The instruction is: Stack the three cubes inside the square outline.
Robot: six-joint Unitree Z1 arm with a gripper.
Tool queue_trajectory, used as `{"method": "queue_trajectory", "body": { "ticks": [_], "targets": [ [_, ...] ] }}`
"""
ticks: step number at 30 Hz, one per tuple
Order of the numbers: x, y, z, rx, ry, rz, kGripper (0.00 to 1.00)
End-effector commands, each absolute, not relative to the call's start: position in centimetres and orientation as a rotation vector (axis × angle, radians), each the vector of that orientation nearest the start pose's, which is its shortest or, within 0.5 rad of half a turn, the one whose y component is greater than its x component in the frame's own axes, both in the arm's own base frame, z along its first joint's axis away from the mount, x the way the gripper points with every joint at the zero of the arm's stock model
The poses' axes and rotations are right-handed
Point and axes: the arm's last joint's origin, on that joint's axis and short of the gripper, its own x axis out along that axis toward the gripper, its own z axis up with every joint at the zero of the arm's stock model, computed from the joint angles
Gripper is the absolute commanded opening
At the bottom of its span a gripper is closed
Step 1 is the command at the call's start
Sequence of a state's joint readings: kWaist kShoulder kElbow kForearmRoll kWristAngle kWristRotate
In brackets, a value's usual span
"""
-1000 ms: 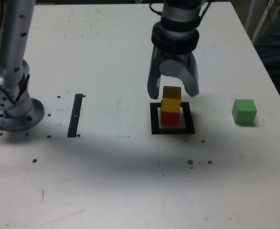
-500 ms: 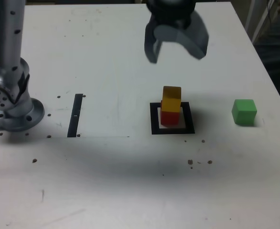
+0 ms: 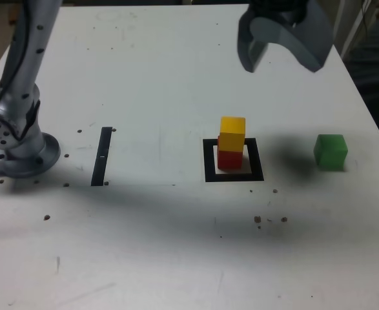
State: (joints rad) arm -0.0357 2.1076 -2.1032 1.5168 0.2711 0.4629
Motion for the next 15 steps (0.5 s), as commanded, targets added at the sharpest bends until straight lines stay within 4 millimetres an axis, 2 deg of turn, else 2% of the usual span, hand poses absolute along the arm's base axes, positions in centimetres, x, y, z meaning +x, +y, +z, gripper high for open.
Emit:
{"method": "queue_trajectory", "body": {
  "ticks": [1,8,15],
  "targets": [
    [40.9,-0.2,34.0,0.598,1.537,-0.173,1.0],
    [42.9,-0.9,33.4,0.56,1.524,-0.183,1.0],
    [44.5,-1.9,32.0,0.394,1.531,-0.151,1.0]
  ]
}}
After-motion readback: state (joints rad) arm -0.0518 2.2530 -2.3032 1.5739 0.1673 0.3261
